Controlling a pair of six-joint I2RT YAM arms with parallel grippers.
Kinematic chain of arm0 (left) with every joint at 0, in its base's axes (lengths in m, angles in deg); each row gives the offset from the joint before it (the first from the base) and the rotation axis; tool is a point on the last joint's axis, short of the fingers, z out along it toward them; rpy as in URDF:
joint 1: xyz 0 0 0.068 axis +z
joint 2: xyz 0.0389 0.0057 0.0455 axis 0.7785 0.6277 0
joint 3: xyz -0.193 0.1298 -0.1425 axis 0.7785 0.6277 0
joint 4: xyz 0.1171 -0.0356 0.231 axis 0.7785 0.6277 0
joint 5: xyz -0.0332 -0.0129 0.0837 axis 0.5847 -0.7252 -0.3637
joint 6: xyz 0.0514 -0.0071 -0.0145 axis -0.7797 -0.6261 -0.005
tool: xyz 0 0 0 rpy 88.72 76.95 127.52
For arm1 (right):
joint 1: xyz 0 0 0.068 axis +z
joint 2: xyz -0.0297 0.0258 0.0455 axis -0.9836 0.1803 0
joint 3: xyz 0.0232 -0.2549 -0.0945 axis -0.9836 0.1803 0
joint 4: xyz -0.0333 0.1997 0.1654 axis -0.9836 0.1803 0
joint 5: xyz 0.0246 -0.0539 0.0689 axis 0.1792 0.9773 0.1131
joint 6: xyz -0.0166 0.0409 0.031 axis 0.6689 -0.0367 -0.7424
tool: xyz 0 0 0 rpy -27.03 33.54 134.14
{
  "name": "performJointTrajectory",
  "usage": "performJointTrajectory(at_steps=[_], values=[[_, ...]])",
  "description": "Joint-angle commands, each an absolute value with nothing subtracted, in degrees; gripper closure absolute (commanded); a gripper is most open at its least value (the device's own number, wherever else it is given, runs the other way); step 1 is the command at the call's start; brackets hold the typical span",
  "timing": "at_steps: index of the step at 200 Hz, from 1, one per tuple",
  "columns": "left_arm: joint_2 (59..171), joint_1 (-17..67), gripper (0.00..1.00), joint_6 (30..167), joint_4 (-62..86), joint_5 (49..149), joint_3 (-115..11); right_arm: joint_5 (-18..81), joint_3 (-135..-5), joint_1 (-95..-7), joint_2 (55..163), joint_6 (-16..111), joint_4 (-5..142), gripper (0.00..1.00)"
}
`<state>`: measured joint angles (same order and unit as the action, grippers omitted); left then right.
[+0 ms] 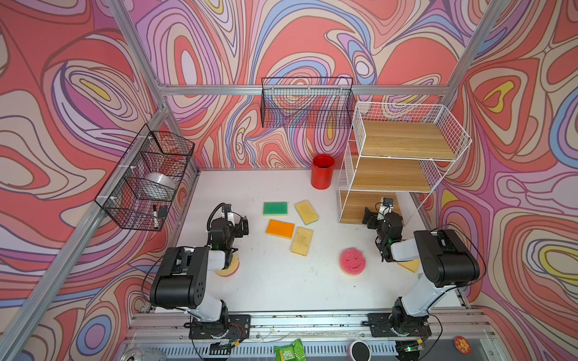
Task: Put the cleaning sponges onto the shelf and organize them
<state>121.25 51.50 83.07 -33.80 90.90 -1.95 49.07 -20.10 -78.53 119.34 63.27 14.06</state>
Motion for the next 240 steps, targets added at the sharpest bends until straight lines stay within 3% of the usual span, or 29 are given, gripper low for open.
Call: performJointTrajectory(at_steps=[1, 84, 126, 149, 188, 240], values=[[120.7, 51.8, 0.00, 83.8, -34.9, 89.5, -1.3, 48.5, -20.7, -78.6, 119.1, 63.4, 14.7, 0.02], [120.7, 51.8, 0.00, 83.7, -34.7, 89.6, -1.4, 48.6, -20.6, -78.6, 119.1, 63.5, 14.5, 0.02], [120.5, 51.8, 0.00, 83.6, -38.2, 89.6, 0.5, 50.4, -15.6, -78.6, 118.8, 63.4, 5.1, 0.01], [117.0, 51.6, 0.00, 84.6, -31.4, 86.5, -1.6, 49.7, -15.2, -78.4, 116.9, 63.8, 5.8, 0.02], [108.8, 51.6, 0.00, 83.0, -13.4, 91.0, -8.6, 52.5, -15.0, -78.4, 106.0, 62.1, 16.2, 0.02], [97.3, 49.0, 0.00, 84.5, 2.1, 95.1, -15.9, 48.0, -20.0, -78.4, 89.5, 54.3, 41.7, 0.04]])
